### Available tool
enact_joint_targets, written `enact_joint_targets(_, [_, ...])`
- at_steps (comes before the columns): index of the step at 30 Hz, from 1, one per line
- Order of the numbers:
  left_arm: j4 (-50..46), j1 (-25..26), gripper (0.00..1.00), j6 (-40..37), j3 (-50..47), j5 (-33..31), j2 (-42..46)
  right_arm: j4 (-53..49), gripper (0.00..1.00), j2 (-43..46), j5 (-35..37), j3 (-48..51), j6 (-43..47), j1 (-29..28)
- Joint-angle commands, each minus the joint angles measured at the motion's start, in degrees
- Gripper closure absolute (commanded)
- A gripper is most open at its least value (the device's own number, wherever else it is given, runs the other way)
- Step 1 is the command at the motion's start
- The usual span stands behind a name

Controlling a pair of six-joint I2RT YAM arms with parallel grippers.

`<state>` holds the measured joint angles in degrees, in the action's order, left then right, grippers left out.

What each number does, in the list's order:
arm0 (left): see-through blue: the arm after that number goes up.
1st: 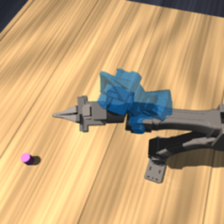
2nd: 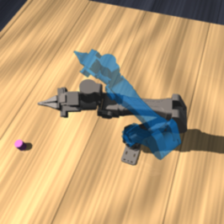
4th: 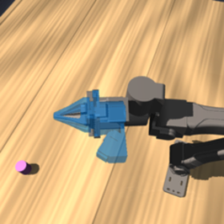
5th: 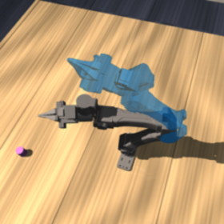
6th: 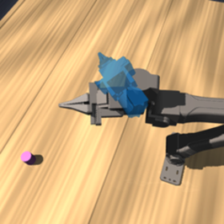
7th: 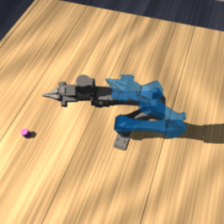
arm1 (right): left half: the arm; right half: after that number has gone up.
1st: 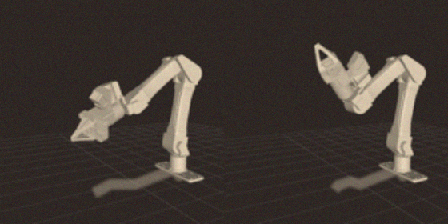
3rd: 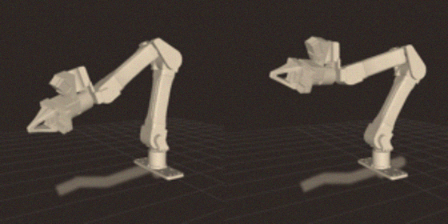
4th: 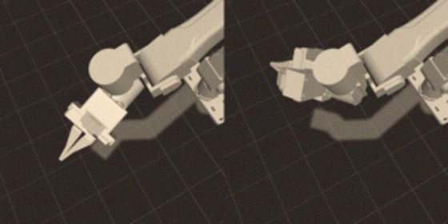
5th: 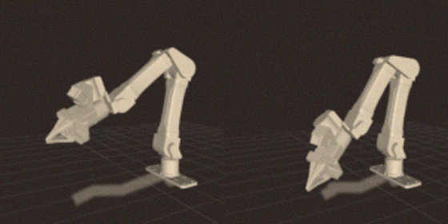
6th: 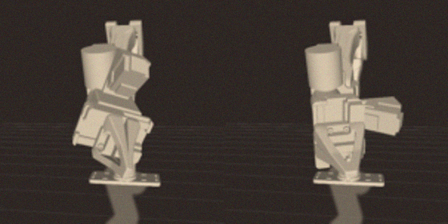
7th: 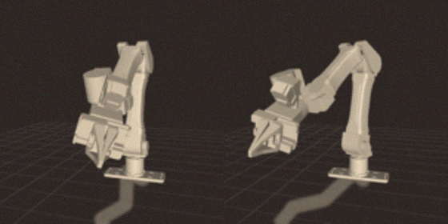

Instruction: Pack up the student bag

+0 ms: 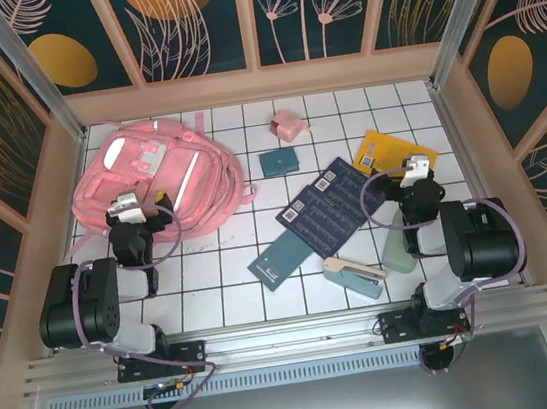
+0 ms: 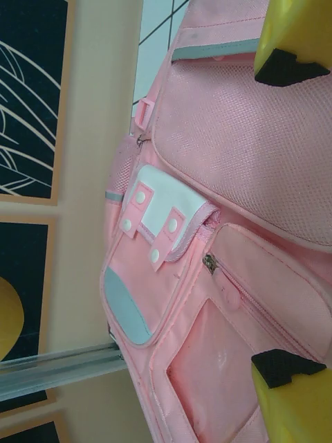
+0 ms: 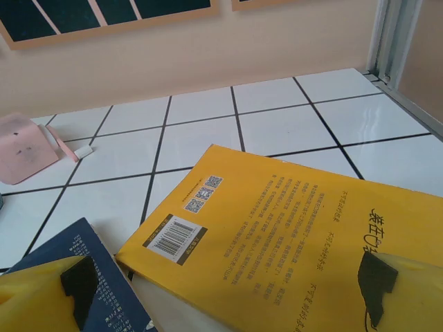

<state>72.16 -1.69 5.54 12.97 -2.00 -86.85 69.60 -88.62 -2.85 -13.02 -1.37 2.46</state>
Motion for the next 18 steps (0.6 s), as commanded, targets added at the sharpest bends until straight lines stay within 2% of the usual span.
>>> enact_joint_targets(1, [0.6,0.4,0.01,-0.9,0.6,-0.4,-0.1,0.7,0.01,0.3,0.2,-1.1,0.9,-0.1])
enact_joint_targets(18, [0.6,0.4,0.01,-0.9,0.7,-0.5,-0.2,1.1,0.01,0.4,-0.4,-0.8,0.6,0.2])
